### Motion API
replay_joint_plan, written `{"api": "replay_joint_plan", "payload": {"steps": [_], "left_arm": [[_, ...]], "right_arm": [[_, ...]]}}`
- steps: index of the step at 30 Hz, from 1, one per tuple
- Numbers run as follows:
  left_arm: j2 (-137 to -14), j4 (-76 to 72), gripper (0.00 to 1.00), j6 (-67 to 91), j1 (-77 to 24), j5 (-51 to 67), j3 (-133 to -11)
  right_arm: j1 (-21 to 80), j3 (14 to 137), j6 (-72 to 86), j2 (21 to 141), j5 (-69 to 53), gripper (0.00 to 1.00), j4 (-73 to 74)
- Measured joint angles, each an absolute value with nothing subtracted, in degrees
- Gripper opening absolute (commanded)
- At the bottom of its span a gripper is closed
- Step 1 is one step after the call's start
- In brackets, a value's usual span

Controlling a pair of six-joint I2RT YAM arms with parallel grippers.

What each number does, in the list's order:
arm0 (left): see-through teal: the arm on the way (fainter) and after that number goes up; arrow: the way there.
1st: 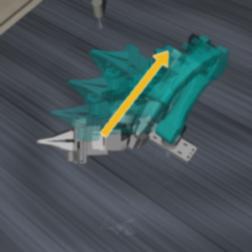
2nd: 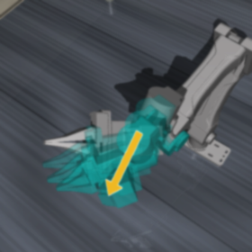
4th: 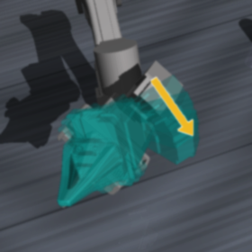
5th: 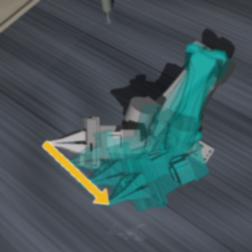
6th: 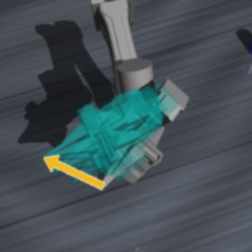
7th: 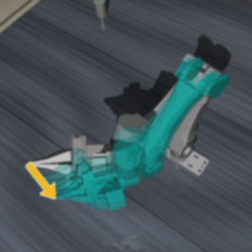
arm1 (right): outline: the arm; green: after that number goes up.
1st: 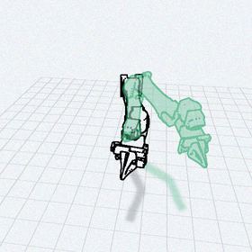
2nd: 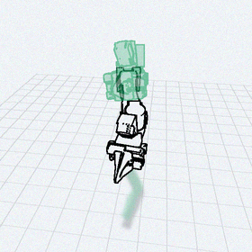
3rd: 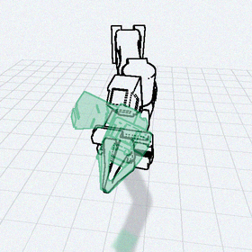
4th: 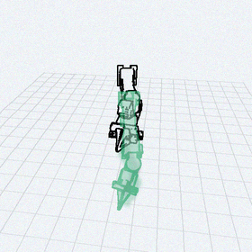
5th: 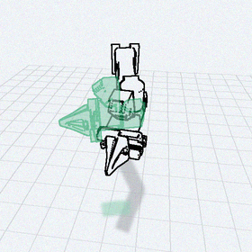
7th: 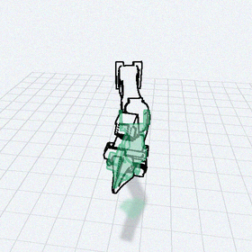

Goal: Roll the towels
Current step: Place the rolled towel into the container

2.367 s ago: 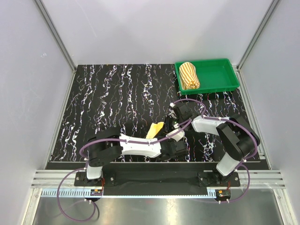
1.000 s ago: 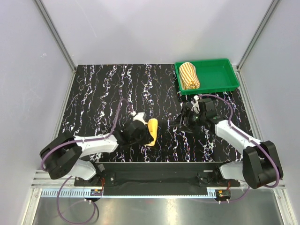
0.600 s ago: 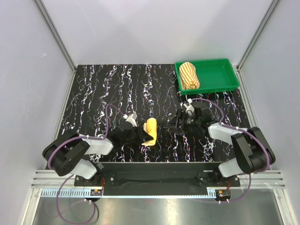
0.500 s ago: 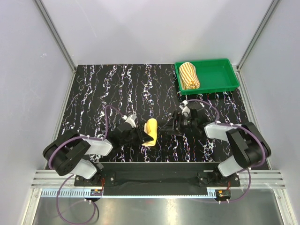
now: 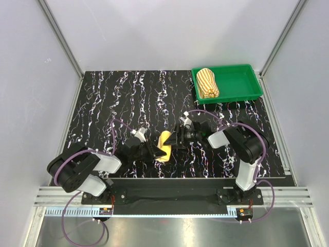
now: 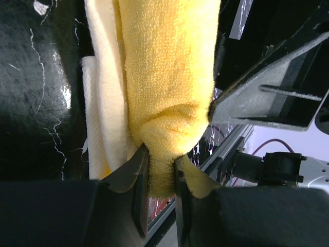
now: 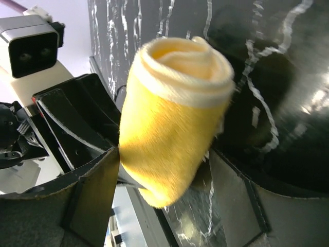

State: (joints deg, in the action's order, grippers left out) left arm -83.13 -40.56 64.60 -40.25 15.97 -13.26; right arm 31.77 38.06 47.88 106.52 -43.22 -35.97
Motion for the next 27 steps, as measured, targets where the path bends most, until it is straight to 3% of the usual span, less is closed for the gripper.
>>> {"api": "replay_joint_plan", "payload": {"steps": [7,10,11,13,14,16,19,23,27], "left_arm": [[-85.1,-44.3,0.00,66.0,-39.6,17.1,-12.4],[-85.7,-45.6,0.00,66.4,-39.4,17.6,-11.9],[-85.8,-45.8,0.00,66.5,-39.3,17.7,-11.8],[-86.0,-46.0,0.02,66.5,-39.3,18.0,-11.8],[-86.0,-46.0,0.07,66.5,-39.3,18.2,-11.8],[-86.0,-45.5,0.39,66.3,-39.2,18.4,-12.0],[-84.8,-42.3,0.72,64.9,-39.1,18.7,-12.7],[-77.4,-31.8,0.92,61.0,-39.3,17.7,-15.3],[-67.2,-17.9,0.99,56.2,-39.3,14.1,-16.2]], "right_arm": [[34.4,40.0,49.5,110.4,-43.2,0.72,-41.5],[34.8,40.0,50.2,111.8,-43.0,0.53,-43.6],[34.9,40.0,50.5,112.4,-42.9,0.38,-44.1],[35.0,40.0,51.4,113.3,-42.9,0.26,-44.9],[35.0,40.0,51.6,113.4,-42.9,0.21,-45.1],[35.1,40.0,52.1,113.5,-42.8,0.15,-45.2],[35.1,41.4,51.6,113.2,-42.9,0.14,-42.1],[34.6,47.1,47.1,109.8,-42.8,0.13,-29.4],[28.8,55.5,41.2,104.6,-43.2,0.12,-16.5]]}}
